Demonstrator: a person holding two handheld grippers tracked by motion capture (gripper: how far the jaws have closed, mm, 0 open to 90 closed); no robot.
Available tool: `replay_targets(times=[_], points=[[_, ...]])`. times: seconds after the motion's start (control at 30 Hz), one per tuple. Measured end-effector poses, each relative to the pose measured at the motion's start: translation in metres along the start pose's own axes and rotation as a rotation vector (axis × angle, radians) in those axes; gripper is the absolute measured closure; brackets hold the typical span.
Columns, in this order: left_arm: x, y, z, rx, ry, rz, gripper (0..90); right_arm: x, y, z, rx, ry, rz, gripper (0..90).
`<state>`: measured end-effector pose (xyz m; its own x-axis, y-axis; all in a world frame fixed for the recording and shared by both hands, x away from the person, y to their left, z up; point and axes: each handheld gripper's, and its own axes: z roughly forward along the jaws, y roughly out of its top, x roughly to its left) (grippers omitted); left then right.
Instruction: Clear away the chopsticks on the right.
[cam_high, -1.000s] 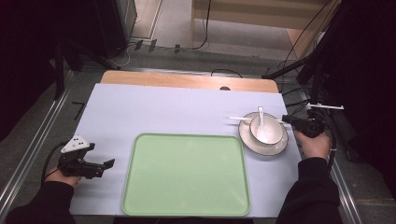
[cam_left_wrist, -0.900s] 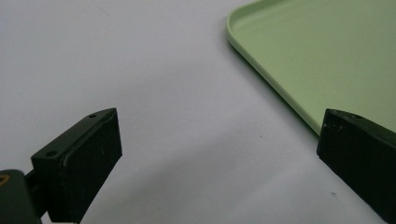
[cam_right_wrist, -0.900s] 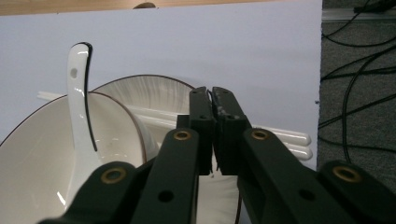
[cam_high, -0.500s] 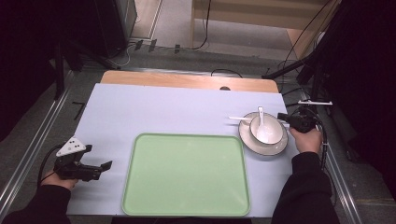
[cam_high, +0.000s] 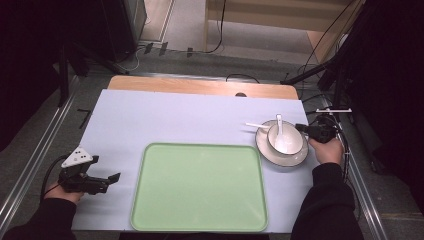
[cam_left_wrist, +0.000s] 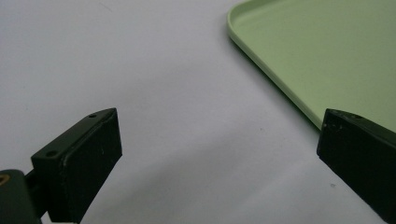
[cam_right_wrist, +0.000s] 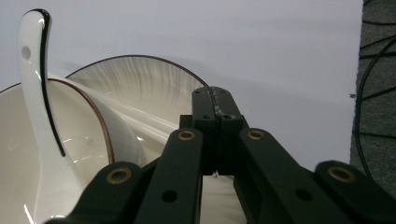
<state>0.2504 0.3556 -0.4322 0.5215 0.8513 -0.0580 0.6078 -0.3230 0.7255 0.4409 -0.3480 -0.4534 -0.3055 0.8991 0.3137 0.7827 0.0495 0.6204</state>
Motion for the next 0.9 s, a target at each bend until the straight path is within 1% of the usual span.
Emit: replay_targets(times=[0.2,0.37,0.43,0.47,0.67,0.7,0.77,0.9], points=[[-0.001,0.002,0.002,0.003,0.004,-0.002,0.0,0.000,-0.004,-0.006,0.002,0.011,-0.007,90.0],[-0.001,0.003,0.004,0.003,-0.001,0.005,0.0,-0.001,-0.009,-0.011,0.013,0.005,-0.016,90.0],[-0.001,0.004,0.005,0.002,-0.001,0.004,0.0,-0.003,-0.012,-0.014,0.012,0.011,-0.010,90.0],[-0.001,0.005,0.006,0.007,-0.007,0.008,0.0,-0.002,-0.013,-0.014,0.010,0.010,-0.010,90.0],[-0.001,0.007,0.009,0.009,-0.012,0.015,0.0,0.000,-0.017,-0.017,0.013,0.004,-0.008,90.0],[-0.002,0.008,0.009,0.007,-0.014,0.013,0.0,0.000,-0.019,-0.018,0.011,0.003,-0.015,90.0],[-0.002,0.008,0.010,0.007,-0.017,0.015,0.0,0.001,-0.020,-0.019,0.016,0.003,-0.007,90.0],[-0.002,0.009,0.011,0.006,-0.018,0.018,0.0,0.001,-0.022,-0.019,0.016,0.007,-0.013,90.0]])
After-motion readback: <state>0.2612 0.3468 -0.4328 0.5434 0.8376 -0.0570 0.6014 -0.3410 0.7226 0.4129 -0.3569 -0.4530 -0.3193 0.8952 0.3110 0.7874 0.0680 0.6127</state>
